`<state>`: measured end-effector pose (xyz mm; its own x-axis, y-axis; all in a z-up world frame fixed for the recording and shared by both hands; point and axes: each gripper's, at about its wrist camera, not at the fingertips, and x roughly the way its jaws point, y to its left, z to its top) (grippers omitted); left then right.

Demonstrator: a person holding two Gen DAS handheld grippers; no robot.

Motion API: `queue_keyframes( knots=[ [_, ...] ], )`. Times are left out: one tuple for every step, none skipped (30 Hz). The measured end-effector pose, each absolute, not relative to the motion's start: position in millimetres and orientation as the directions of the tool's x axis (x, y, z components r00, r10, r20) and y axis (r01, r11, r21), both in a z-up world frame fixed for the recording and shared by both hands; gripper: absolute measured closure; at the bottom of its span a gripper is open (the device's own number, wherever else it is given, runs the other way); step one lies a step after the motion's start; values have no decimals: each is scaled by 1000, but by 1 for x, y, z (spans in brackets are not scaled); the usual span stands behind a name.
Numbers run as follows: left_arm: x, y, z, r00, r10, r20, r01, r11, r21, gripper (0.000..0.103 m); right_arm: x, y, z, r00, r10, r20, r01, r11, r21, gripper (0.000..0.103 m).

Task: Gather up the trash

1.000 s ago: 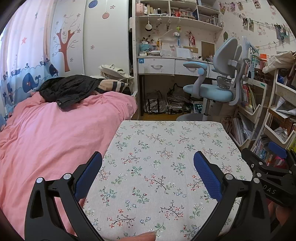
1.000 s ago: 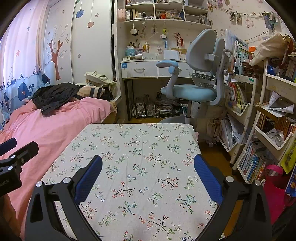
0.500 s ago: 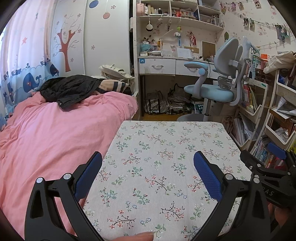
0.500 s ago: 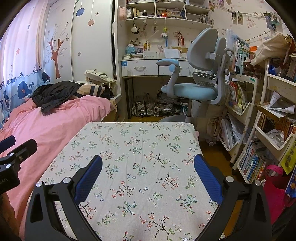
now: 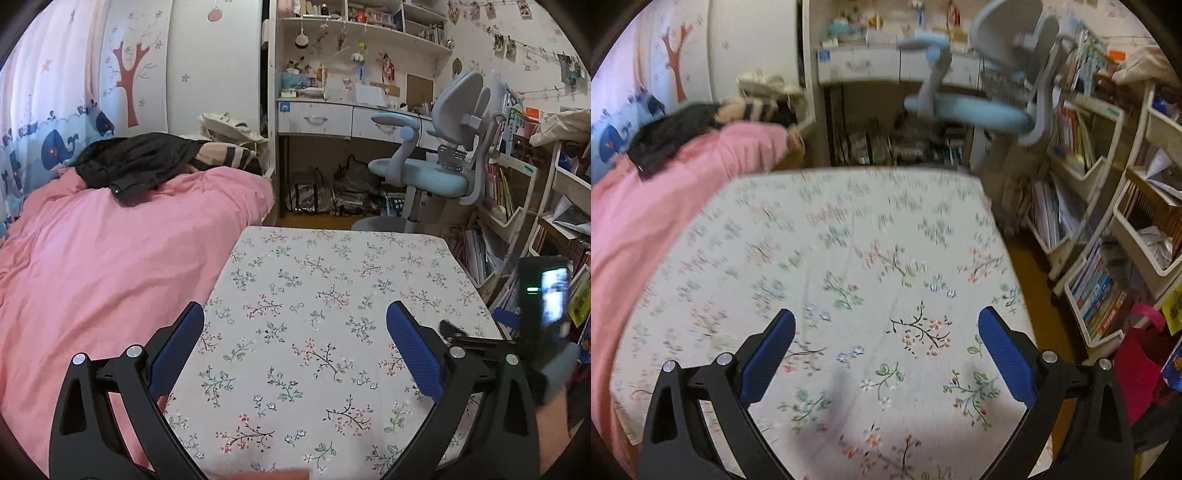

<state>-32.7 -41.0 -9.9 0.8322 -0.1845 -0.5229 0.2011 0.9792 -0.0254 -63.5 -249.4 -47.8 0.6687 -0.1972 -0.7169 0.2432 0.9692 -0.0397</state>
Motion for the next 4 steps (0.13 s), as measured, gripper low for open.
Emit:
queue_keyframes(
  knots=[
    [-31,-39,-9,833,-181,-522,198,980,-23,7,-57,-249,-54,653,-205,-729,243,968,-55,8],
    [-30,-38,-9,835,-176,-522,194,981,-20,7,-53,-250,-58,644,-211,-735,243,968,-65,8],
    [-27,-36,-8,835,-172,-522,191,981,-18,7,-47,-251,-63,630,-214,-747,244,967,-72,8],
    [-26,-35,-8,836,-170,-522,190,982,-16,7,-47,-251,-63,630,-214,-747,244,967,-72,8]
  ],
)
